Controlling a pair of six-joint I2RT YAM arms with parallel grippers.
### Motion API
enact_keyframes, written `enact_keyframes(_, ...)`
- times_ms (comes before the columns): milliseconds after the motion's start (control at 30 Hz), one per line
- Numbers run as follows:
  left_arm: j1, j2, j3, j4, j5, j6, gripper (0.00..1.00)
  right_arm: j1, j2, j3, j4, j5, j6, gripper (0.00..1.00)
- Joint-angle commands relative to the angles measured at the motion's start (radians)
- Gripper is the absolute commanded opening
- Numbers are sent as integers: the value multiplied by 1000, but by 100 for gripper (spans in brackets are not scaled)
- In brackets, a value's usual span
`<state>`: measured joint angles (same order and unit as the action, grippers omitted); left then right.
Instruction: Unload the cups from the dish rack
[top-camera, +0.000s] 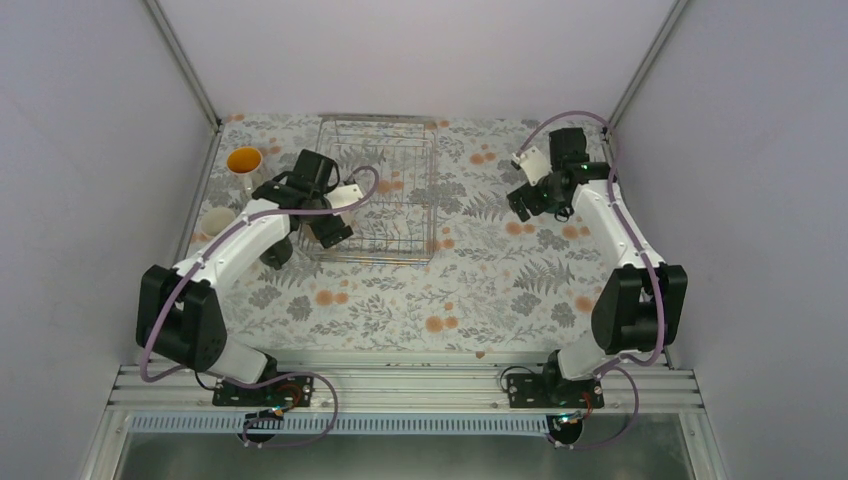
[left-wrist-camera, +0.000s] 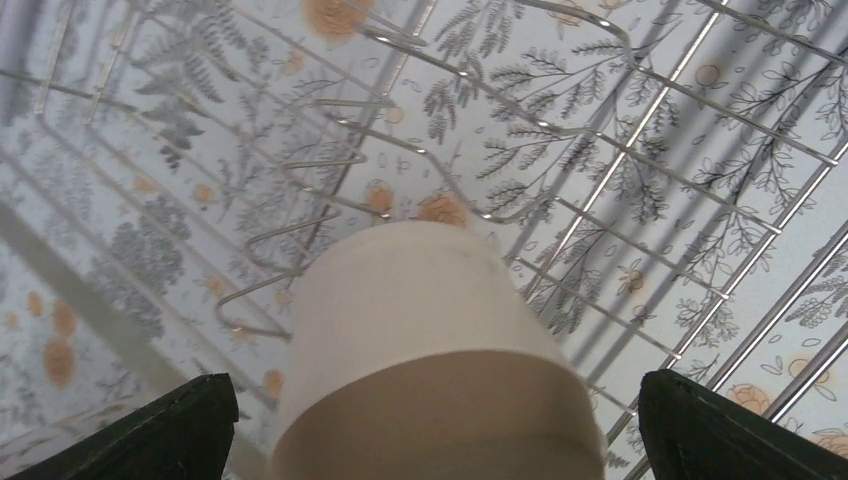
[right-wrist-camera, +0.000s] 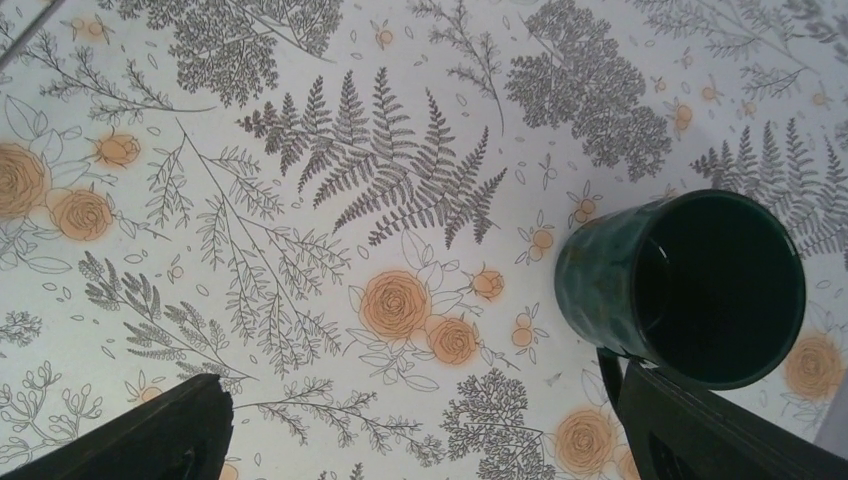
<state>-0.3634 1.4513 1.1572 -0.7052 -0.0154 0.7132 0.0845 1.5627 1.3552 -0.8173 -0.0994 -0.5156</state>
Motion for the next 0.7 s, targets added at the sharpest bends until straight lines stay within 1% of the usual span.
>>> enact_keyframes(0,-24,33,17,-26,7,-23,100,2,-43,-41,60,2,-7,100)
enact_keyframes(100,-30,43,18,-30,-8,-29,100,3,-51,-55,67,3,-7,100)
enact_keyframes(233,-31,42,-8,17,-81,-26,100,3,-60,-70,76,-6,-5,100)
enact_keyframes(333,-31,54,-8,7,-74,-28,100,2,-57,-75,75,-13,-4,100)
enact_keyframes(667,-32,109,-25,-16,-142,-14,100,2,-64,-94,78,-25,-4,100)
